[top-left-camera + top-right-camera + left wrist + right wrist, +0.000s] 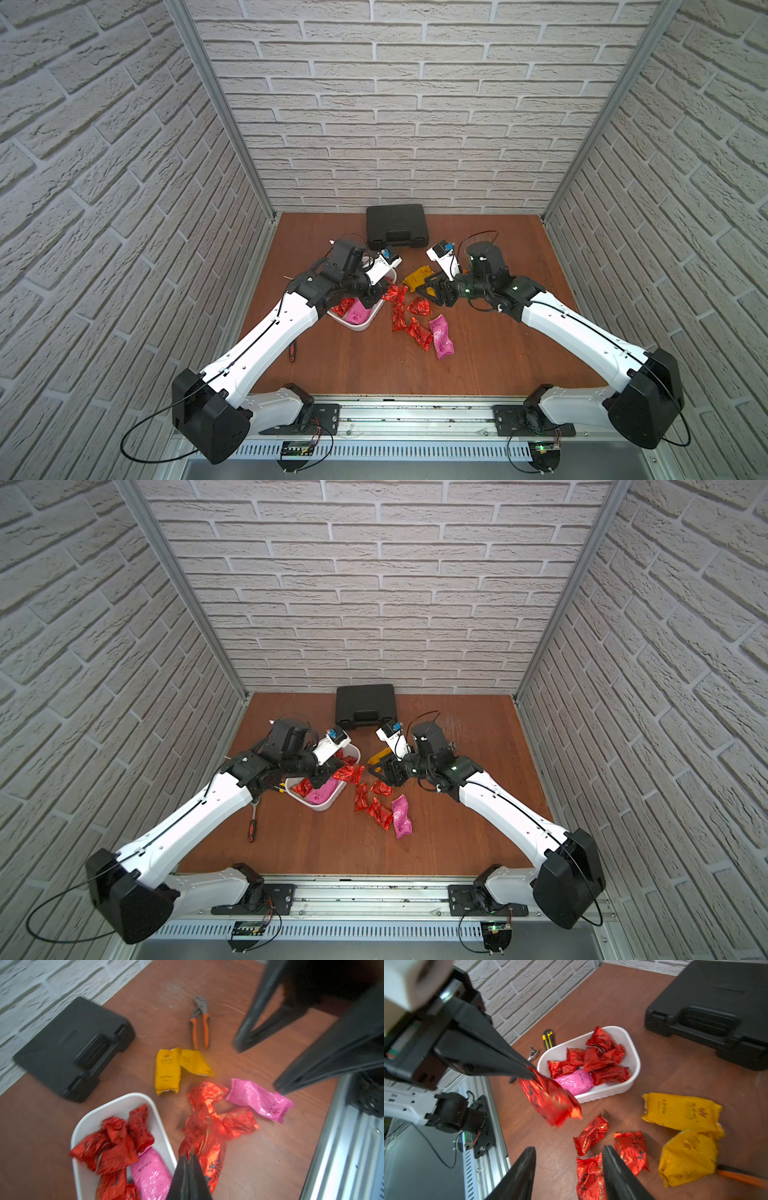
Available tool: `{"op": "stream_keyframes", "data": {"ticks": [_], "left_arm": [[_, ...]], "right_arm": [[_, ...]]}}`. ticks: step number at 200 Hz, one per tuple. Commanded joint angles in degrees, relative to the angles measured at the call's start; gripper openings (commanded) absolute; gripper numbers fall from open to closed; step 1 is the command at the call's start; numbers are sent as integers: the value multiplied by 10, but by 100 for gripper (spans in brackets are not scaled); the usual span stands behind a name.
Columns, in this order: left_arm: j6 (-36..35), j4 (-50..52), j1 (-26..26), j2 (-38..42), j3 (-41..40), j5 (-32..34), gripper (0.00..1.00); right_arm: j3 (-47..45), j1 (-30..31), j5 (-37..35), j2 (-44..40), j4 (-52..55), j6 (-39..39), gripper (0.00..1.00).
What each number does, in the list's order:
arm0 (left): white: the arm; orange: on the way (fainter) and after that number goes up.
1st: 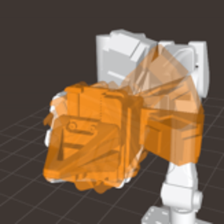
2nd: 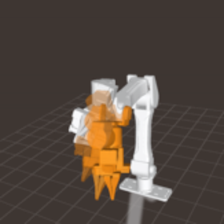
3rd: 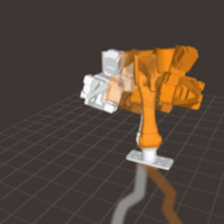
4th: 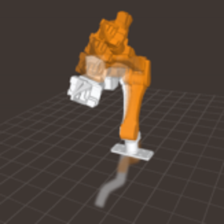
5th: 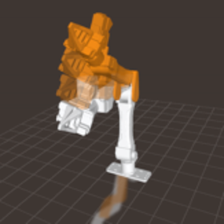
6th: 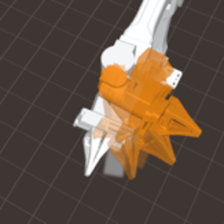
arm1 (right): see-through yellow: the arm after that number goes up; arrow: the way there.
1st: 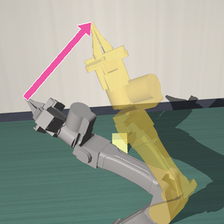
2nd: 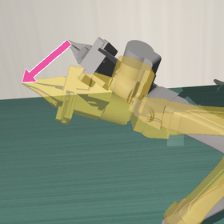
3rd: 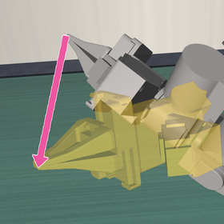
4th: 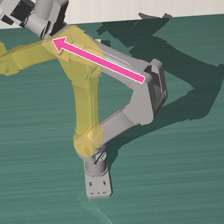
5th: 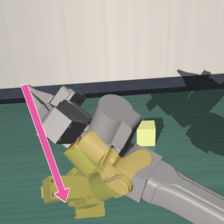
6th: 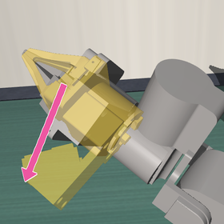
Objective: Take the tea bags out of the storage box
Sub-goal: Pick up the tea bag from the storage box.
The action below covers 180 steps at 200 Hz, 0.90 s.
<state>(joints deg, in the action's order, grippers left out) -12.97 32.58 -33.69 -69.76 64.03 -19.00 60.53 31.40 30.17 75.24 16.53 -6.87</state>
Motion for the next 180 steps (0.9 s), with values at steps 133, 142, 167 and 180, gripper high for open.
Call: {"op": "stream_keyframes", "data": {"ticks": [133, 142, 167, 180], "left_arm": [[-94, -72, -14, 13, -35, -126, 0], [-94, -73, -15, 17, -37, -125, 0], [-86, -83, -14, 29, -42, -123, 0], [-73, -94, -15, 35, -43, -116, 0]], "right_arm": [[7, 22, 95, 55, 23, 66, 20], [3, 23, 90, 53, 24, 66, 17], [-5, 24, 78, 44, 19, 61, 6], [-8, 24, 72, 38, 14, 52, 3]]}}
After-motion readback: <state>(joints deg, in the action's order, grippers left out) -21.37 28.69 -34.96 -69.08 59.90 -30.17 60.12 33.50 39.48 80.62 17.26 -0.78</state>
